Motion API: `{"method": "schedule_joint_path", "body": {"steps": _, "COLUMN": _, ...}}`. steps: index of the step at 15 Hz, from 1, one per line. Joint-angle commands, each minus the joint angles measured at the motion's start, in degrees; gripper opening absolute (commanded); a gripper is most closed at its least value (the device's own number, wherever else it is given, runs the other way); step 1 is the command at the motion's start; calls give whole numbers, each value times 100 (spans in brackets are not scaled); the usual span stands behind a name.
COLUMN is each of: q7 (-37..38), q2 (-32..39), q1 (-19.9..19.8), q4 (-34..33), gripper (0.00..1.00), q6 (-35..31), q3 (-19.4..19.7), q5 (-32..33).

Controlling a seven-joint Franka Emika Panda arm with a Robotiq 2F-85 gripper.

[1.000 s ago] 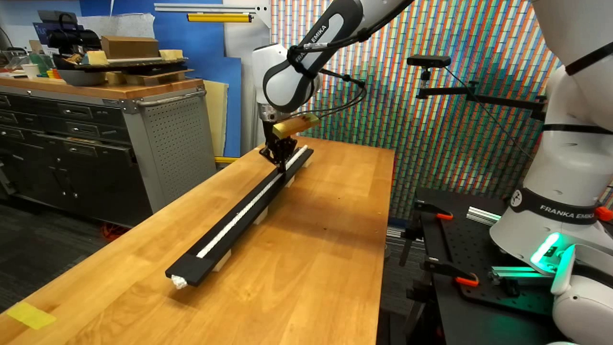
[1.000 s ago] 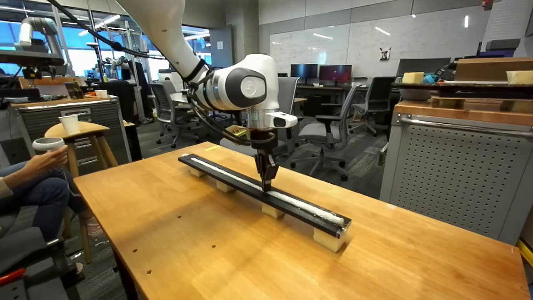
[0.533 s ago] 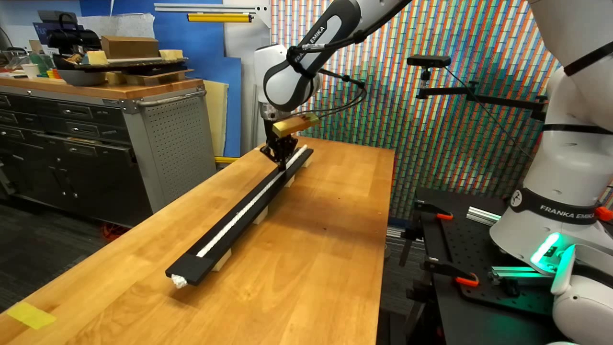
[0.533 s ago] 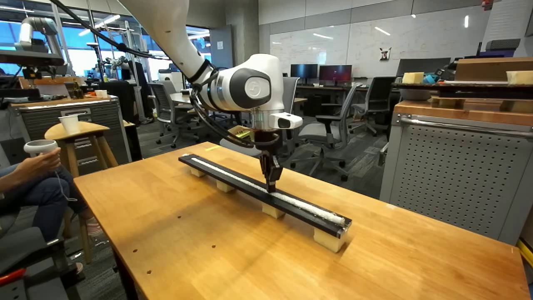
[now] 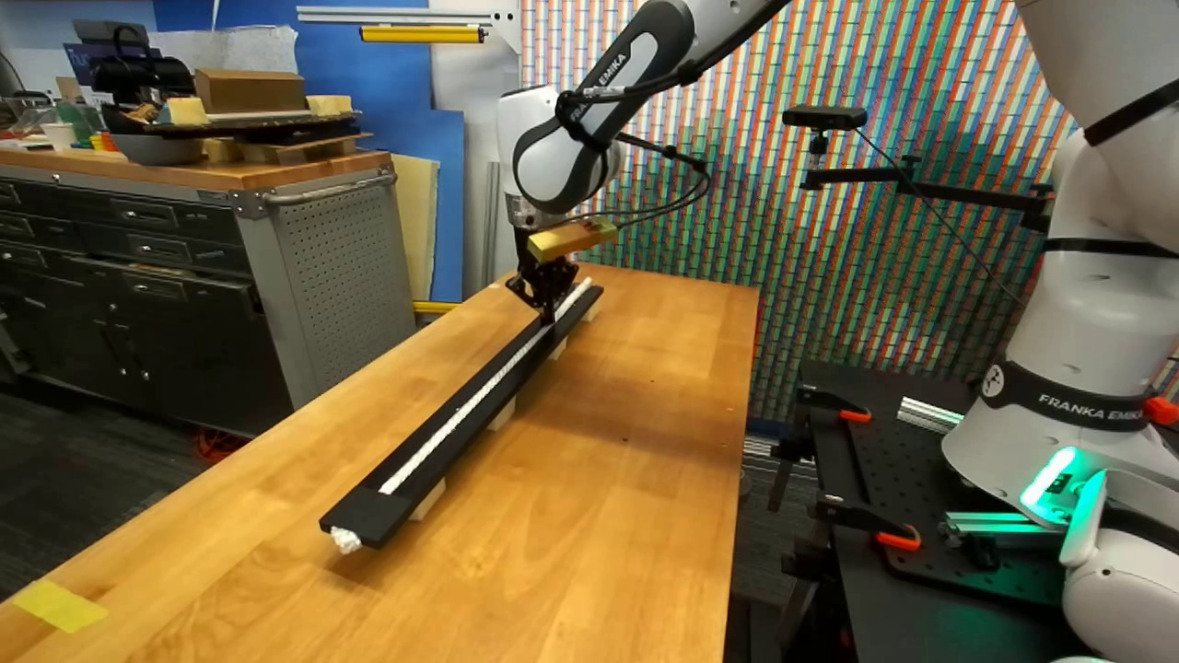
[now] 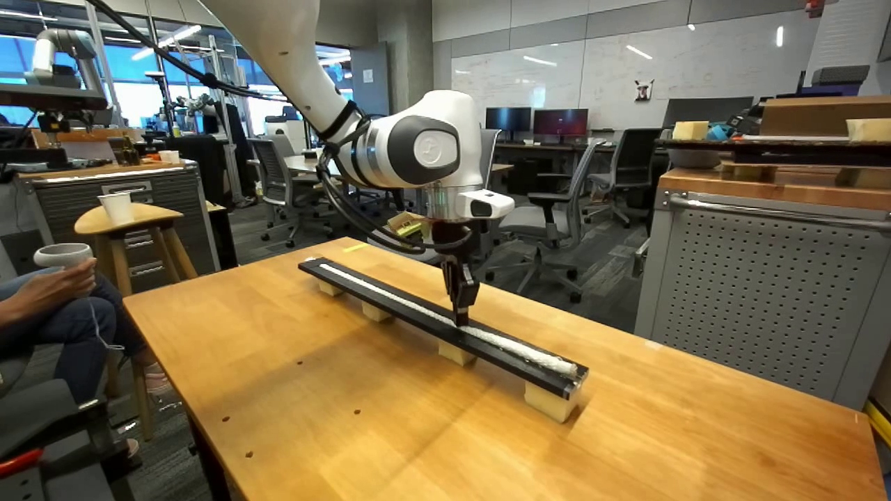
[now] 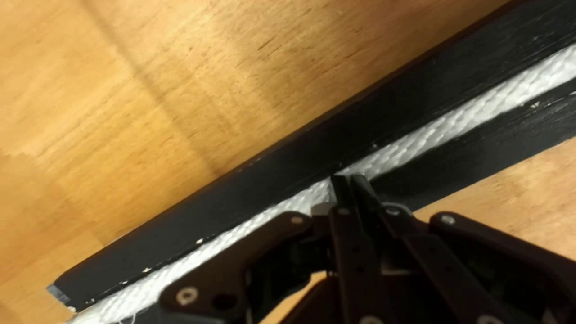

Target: Put the rope in the groove then press down on the rope

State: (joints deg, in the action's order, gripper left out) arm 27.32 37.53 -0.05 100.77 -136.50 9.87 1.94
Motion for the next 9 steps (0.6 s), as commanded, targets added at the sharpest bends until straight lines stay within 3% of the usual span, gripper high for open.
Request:
{"method": "schedule_joint_path", "body": {"steps": 1, "q7": 16, "q2": 93, "q1": -123, "q4": 71, "gripper": 9, "q6": -209, "q3": 101, "q5": -169}}
{"method": "schedule_joint_path", "body": {"steps": 9, "q7": 29, "q2": 31, "q1": -327, "q4": 192, "gripper": 9, "q6": -348, "q3": 170, "q5": -440}}
